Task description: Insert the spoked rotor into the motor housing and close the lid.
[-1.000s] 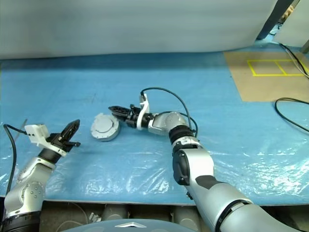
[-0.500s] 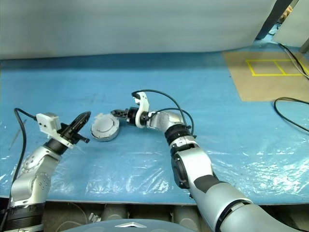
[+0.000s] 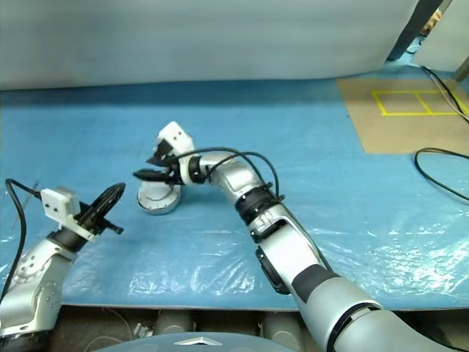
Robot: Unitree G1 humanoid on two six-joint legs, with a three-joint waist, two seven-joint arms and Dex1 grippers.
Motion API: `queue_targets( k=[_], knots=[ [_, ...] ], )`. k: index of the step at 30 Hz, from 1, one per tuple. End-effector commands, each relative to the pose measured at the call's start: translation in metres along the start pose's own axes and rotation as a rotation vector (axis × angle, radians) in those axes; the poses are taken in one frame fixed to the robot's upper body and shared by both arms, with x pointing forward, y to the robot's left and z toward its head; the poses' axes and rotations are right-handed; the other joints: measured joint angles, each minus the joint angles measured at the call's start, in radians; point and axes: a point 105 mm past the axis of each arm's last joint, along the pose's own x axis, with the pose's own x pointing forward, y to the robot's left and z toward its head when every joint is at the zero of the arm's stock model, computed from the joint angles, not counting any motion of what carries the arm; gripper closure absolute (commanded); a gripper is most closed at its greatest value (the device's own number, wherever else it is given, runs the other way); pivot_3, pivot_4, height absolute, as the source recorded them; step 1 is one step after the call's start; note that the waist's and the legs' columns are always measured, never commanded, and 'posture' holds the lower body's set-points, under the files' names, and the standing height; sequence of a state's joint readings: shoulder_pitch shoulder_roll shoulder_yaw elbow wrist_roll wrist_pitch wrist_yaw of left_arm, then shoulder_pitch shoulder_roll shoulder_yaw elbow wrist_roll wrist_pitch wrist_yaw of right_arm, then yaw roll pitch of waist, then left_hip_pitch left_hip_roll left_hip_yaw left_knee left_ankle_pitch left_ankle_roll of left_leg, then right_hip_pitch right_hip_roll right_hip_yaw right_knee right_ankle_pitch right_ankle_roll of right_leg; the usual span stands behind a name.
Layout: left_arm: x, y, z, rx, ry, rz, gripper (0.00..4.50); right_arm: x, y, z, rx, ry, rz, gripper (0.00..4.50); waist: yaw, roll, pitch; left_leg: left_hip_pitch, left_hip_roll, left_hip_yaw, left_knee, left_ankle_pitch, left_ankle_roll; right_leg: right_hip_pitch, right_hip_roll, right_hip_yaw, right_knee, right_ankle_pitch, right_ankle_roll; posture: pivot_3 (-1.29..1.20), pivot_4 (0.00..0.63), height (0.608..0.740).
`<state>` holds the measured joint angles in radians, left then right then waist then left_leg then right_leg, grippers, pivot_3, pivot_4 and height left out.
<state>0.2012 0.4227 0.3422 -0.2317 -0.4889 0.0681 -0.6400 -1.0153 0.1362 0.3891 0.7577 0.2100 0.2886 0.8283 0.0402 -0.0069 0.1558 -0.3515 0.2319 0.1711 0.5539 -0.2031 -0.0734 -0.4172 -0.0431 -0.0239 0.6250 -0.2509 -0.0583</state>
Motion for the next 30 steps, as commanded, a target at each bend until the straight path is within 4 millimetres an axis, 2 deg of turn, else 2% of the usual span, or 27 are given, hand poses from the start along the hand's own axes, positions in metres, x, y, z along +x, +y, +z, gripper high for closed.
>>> queue_targets(
  k=[1,2,6,11,14,17,24,30],
  knots=[
    [-0.008,-0.008,0.016,0.087,-0.035,-0.023,4.5,0.033,0.034,-0.009,-0.097,0.01,0.077,0.38,0.0,0.0,0.0,0.0,0.0,0.0,0.001,0.0,0.0,0.0,0.0,0.0,0.0,0.0,0.0,0.0,0.15,0.74],
    [-0.012,-0.008,0.015,0.086,-0.029,-0.015,4.5,0.034,0.033,-0.014,-0.124,0.03,0.068,0.05,0.0,0.0,0.0,0.0,0.0,0.0,0.001,0.0,0.0,0.0,0.0,0.0,0.0,0.0,0.0,0.0,0.15,0.74],
    [-0.023,-0.008,0.009,0.089,-0.004,0.012,4.5,0.037,0.03,-0.029,-0.212,0.1,0.046,0.02,-0.002,0.0,0.0,0.0,0.001,0.0,0.003,0.0,0.0,0.001,0.001,0.0,0.0,-0.001,-0.002,0.0,0.15,0.74],
    [-0.028,-0.009,0.004,0.086,0.008,0.023,4.5,0.038,0.03,-0.041,-0.219,0.128,0.046,0.02,-0.002,0.001,0.001,0.003,0.003,0.0,0.006,0.0,0.0,0.003,0.003,0.001,0.001,-0.002,-0.005,0.0,0.15,0.74],
    [-0.028,-0.006,0.004,0.084,0.007,0.037,4.5,0.038,0.031,-0.05,-0.224,0.145,0.042,0.65,-0.002,0.002,0.001,0.006,0.004,0.0,0.007,0.0,0.0,0.007,0.002,0.001,0.001,-0.002,-0.006,0.0,0.15,0.74],
    [-0.028,-0.002,0.004,0.083,0.003,0.054,4.5,0.039,0.034,-0.052,-0.211,0.143,0.054,1.53,-0.002,0.004,0.002,0.01,0.004,0.0,0.008,-0.001,0.001,0.012,0.002,0.001,0.001,-0.002,-0.006,0.0,0.15,0.74],
    [-0.028,0.001,0.005,0.089,0.008,0.068,4.5,0.048,0.041,-0.043,-0.232,0.123,0.054,1.53,-0.002,0.006,0.002,0.011,0.005,0.0,0.008,-0.003,0.004,0.012,0.003,0.001,0.001,-0.001,-0.007,0.0,0.15,0.74],
    [-0.026,0.002,0.005,0.091,0.008,0.071,4.5,0.054,0.042,-0.032,-0.161,0.098,0.036,1.53,0.0,0.006,0.002,0.011,0.005,0.0,0.008,-0.003,0.004,0.012,0.003,0.001,0.002,-0.001,-0.007,0.0,0.15,0.74]
  ],
)
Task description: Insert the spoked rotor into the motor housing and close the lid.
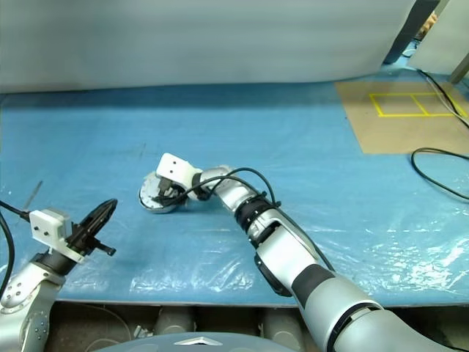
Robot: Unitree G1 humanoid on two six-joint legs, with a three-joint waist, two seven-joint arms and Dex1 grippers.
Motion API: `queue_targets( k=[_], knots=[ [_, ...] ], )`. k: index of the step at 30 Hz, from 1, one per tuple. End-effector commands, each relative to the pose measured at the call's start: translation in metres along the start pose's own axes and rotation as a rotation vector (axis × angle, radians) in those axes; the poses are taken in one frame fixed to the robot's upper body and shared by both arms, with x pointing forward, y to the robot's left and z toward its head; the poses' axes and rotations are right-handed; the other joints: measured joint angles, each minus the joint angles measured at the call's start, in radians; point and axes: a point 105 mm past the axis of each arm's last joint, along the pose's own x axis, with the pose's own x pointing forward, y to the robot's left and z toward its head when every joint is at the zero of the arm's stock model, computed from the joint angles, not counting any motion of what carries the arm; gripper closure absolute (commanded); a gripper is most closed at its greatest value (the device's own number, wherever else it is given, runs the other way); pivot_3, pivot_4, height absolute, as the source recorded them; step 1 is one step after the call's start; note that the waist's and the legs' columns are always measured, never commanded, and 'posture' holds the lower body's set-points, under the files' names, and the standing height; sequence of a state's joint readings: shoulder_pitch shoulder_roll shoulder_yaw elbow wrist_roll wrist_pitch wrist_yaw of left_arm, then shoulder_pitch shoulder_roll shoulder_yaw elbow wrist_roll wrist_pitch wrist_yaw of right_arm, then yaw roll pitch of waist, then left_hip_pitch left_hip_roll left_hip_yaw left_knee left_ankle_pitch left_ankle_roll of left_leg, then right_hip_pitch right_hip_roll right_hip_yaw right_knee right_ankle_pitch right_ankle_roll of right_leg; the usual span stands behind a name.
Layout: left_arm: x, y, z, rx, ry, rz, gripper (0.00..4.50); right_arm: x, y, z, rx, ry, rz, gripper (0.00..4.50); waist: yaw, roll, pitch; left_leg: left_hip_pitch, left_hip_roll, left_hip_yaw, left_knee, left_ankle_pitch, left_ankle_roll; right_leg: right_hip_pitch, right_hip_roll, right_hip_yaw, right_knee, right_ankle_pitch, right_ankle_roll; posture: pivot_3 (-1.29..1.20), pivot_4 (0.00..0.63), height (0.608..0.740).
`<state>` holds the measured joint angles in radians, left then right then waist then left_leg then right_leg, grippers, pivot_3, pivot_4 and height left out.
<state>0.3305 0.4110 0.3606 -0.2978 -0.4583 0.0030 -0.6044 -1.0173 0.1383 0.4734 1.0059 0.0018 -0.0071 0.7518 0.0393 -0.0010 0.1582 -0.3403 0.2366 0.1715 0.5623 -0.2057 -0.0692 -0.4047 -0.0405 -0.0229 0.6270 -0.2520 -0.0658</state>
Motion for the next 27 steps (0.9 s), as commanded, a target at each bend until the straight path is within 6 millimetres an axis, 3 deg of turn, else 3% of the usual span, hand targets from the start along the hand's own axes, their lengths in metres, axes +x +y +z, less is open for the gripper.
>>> queue_targets(
  k=[1,7,14,21,27],
  knots=[
    [-0.001,0.005,0.008,0.035,-0.02,0.015,4.5,0.044,0.053,0.036,0.05,-0.07,0.112,1.53,0.001,0.0,0.0,0.0,0.0,0.0,0.0,0.0,0.0,0.0,0.0,0.0,0.0,0.0,0.0,0.0,0.15,0.74],
    [0.001,0.002,0.008,0.034,-0.015,0.009,4.5,0.046,0.055,0.029,0.057,-0.016,0.112,1.53,0.002,0.001,0.0,0.001,0.0,0.0,0.0,0.0,0.0,0.0,0.0,0.0,0.0,0.0,0.0,0.0,0.15,0.74],
    [0.004,0.001,0.005,0.033,-0.008,-0.001,4.5,0.046,0.062,0.053,-0.02,-0.087,0.178,1.53,0.001,0.001,0.0,0.0,0.0,0.0,0.0,0.0,0.0,0.0,0.0,0.0,0.0,0.0,0.0,0.0,0.15,0.74],
    [0.007,-0.001,0.004,0.033,-0.006,-0.015,4.5,0.037,0.072,0.025,-0.157,0.017,0.3,1.53,-0.009,0.001,0.0,-0.003,0.0,0.0,-0.001,0.002,-0.004,-0.002,0.0,0.0,-0.002,0.0,0.0,0.0,0.15,0.74],
    [0.008,0.0,0.001,0.032,-0.002,-0.018,4.5,0.03,0.064,0.017,-0.178,0.041,0.322,1.53,-0.016,0.001,0.0,-0.003,0.0,0.0,-0.001,0.001,-0.004,-0.002,0.0,0.0,-0.002,0.0,0.0,0.0,0.15,0.74]
  ],
)
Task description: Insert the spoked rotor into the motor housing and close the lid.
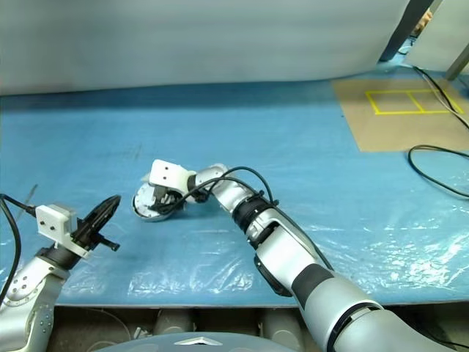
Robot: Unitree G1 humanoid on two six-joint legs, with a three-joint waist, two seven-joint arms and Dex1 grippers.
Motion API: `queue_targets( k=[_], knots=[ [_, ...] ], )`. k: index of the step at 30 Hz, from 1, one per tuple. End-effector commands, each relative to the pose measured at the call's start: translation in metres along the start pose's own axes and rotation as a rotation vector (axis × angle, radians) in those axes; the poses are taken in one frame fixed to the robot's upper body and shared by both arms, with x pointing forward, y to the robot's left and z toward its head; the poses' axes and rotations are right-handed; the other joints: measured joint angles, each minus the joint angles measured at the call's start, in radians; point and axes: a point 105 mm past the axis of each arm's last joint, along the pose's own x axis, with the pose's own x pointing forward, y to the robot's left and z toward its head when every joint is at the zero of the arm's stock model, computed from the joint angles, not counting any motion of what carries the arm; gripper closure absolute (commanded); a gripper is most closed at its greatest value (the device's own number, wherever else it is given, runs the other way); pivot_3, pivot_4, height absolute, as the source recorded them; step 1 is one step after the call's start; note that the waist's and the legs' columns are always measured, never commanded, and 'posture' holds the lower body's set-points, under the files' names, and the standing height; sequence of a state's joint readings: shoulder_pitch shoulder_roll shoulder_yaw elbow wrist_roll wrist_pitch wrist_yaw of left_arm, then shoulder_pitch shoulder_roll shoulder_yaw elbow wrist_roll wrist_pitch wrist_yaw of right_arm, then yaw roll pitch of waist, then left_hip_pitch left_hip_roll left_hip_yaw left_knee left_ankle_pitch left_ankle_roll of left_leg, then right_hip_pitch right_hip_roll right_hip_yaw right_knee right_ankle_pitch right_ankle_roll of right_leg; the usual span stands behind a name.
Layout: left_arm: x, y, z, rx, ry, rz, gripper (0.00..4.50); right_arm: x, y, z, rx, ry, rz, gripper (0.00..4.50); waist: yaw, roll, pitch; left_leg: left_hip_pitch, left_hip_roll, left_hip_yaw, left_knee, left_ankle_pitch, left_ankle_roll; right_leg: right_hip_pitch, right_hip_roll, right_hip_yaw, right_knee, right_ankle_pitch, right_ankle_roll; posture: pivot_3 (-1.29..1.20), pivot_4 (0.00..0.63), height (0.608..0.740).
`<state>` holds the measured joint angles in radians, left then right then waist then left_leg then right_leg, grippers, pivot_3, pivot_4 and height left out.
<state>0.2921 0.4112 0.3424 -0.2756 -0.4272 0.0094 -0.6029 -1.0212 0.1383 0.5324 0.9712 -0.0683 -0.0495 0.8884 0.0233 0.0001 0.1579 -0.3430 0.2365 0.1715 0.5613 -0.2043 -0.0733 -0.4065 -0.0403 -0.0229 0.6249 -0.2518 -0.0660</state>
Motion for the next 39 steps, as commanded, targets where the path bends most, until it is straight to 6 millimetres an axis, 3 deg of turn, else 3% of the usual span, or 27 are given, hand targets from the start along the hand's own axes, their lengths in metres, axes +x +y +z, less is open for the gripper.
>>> queue_targets(
  k=[1,13,20,24,30,39],
  knots=[
    [-0.001,0.001,0.002,0.018,-0.007,-0.006,4.5,0.031,0.035,0.019,-0.045,0.001,0.164,1.53,0.0,0.0,0.0,0.0,0.0,0.0,0.0,0.0,0.0,0.0,0.0,0.0,0.0,0.0,0.0,0.0,0.15,0.74],
    [0.001,-0.001,0.004,0.019,-0.009,-0.012,4.5,0.013,0.037,0.011,-0.14,0.004,0.303,1.53,-0.002,0.0,0.0,0.0,0.001,0.0,0.0,-0.002,0.004,0.0,0.0,0.0,0.0,0.0,0.0,0.0,0.15,0.74],
    [0.004,-0.008,0.01,0.017,-0.011,-0.019,4.5,-0.004,0.043,-0.013,-0.257,0.118,0.426,1.53,-0.003,0.0,0.0,0.0,0.001,0.0,0.0,-0.002,0.004,0.0,0.0,0.0,0.0,0.0,0.0,0.0,0.15,0.74],
    [0.003,-0.013,0.011,0.014,-0.005,-0.025,4.5,-0.001,0.038,-0.009,-0.23,0.085,0.377,1.53,-0.003,0.0,0.0,0.0,0.001,0.0,0.0,-0.002,0.004,0.0,0.0,0.0,0.0,0.0,0.0,0.0,0.15,0.74],
    [0.006,-0.026,0.018,0.016,-0.013,-0.065,4.5,0.01,0.031,0.003,-0.044,-0.005,0.263,1.53,0.0,0.001,0.0,0.0,0.002,0.0,0.002,-0.002,0.004,0.0,0.0,-0.001,0.002,0.0,-0.001,0.0,0.15,0.74],
    [0.02,-0.044,0.009,-0.022,-0.036,-0.098,4.5,-0.002,0.028,0.004,0.001,-0.12,0.162,1.53,0.011,0.002,0.001,0.0,0.002,0.0,0.005,-0.002,0.004,0.0,0.0,0.0,0.005,0.001,-0.002,0.0,0.15,0.74]
  ],
)
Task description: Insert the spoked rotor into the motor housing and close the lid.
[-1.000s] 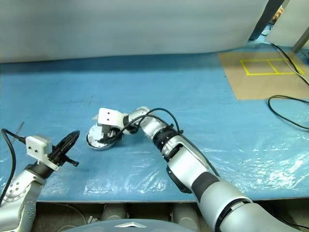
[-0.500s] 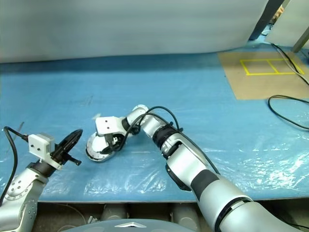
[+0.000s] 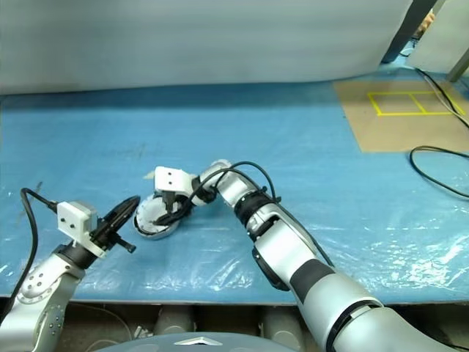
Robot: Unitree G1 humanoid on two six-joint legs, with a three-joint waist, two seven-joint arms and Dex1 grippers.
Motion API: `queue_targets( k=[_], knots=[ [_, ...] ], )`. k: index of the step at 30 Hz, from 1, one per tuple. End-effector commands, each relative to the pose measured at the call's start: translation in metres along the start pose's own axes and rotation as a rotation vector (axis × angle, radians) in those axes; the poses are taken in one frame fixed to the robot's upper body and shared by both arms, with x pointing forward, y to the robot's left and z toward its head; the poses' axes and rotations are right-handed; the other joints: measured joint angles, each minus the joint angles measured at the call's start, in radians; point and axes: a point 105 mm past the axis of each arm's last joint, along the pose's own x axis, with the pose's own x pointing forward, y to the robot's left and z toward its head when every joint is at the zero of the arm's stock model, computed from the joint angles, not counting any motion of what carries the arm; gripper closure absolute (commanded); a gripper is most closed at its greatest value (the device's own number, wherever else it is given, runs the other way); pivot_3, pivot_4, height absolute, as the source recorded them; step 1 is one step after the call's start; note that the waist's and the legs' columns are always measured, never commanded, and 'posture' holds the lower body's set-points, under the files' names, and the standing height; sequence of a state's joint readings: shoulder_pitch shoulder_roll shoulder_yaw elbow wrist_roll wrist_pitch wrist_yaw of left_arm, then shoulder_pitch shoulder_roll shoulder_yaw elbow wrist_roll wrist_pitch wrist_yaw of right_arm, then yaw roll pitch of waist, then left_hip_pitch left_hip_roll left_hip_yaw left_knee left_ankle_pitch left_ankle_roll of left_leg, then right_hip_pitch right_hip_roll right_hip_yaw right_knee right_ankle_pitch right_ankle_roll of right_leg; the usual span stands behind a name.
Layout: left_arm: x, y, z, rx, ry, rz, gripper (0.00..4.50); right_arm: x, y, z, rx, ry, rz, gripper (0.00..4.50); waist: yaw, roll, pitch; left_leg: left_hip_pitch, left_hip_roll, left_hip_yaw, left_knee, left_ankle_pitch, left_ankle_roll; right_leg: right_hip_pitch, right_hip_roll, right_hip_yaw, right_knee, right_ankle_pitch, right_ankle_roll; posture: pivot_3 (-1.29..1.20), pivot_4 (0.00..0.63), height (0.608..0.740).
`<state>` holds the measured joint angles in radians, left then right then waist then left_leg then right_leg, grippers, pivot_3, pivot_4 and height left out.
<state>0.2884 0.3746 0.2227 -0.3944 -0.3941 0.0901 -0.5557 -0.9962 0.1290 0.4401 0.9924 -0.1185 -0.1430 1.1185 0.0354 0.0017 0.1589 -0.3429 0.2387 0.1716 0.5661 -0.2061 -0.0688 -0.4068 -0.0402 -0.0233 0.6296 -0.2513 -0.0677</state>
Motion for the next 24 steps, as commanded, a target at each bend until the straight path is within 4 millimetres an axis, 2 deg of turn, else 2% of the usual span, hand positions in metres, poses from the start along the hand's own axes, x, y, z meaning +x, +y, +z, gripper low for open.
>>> queue_targets(
  k=[1,5,9,11,16,19,24],
  knots=[
    [0.007,-0.008,0.006,0.014,-0.045,-0.023,4.5,0.01,0.011,0.013,0.028,-0.105,-0.027,1.53,0.0,0.0,0.0,0.0,0.0,0.0,0.0,0.0,0.0,0.0,0.0,0.0,0.0,0.0,0.0,0.0,0.15,0.74],
    [0.011,-0.004,0.01,0.011,-0.077,-0.034,4.5,0.009,0.015,0.027,0.032,-0.152,-0.067,1.53,-0.001,-0.001,0.0,-0.002,0.0,0.0,-0.001,0.0,0.0,-0.002,0.001,0.0,-0.002,0.0,0.0,0.0,0.15,0.74],
    [0.006,0.003,0.002,0.011,-0.067,-0.047,4.5,0.011,0.018,0.018,0.027,-0.1,-0.088,1.53,-0.005,-0.001,0.0,-0.003,0.0,0.0,-0.002,0.0,-0.001,-0.002,0.002,0.0,-0.003,0.0,0.001,0.0,0.15,0.74],
    [0.001,0.005,0.005,-0.002,-0.078,-0.052,4.5,0.01,0.02,0.015,0.036,-0.09,-0.089,1.53,-0.009,-0.002,0.0,-0.003,0.0,0.0,-0.002,0.0,-0.001,-0.002,0.002,0.0,-0.004,0.0,0.001,0.0,0.15,0.74],
    [-0.024,0.01,0.006,-0.001,-0.036,-0.086,4.5,0.013,0.016,0.018,0.017,-0.085,-0.111,1.53,-0.016,-0.002,0.0,-0.002,0.0,0.0,-0.003,0.0,-0.001,-0.002,0.002,0.0,-0.004,0.0,0.001,0.0,0.15,0.74],
    [-0.044,0.019,0.01,0.04,-0.005,-0.053,4.5,0.018,0.009,0.025,0.02,-0.104,-0.135,1.53,-0.016,-0.003,0.0,-0.002,0.0,0.0,-0.003,0.0,-0.001,-0.002,0.001,0.0,-0.004,0.0,0.0,0.0,0.15,0.74],
    [-0.065,0.031,0.001,0.064,0.057,-0.006,4.5,0.026,-0.001,0.032,0.064,-0.096,-0.164,1.53,-0.015,0.0,0.002,0.002,0.0,0.0,-0.003,0.0,0.0,0.001,0.001,0.0,-0.004,0.0,0.0,0.0,0.15,0.74]
  ],
)
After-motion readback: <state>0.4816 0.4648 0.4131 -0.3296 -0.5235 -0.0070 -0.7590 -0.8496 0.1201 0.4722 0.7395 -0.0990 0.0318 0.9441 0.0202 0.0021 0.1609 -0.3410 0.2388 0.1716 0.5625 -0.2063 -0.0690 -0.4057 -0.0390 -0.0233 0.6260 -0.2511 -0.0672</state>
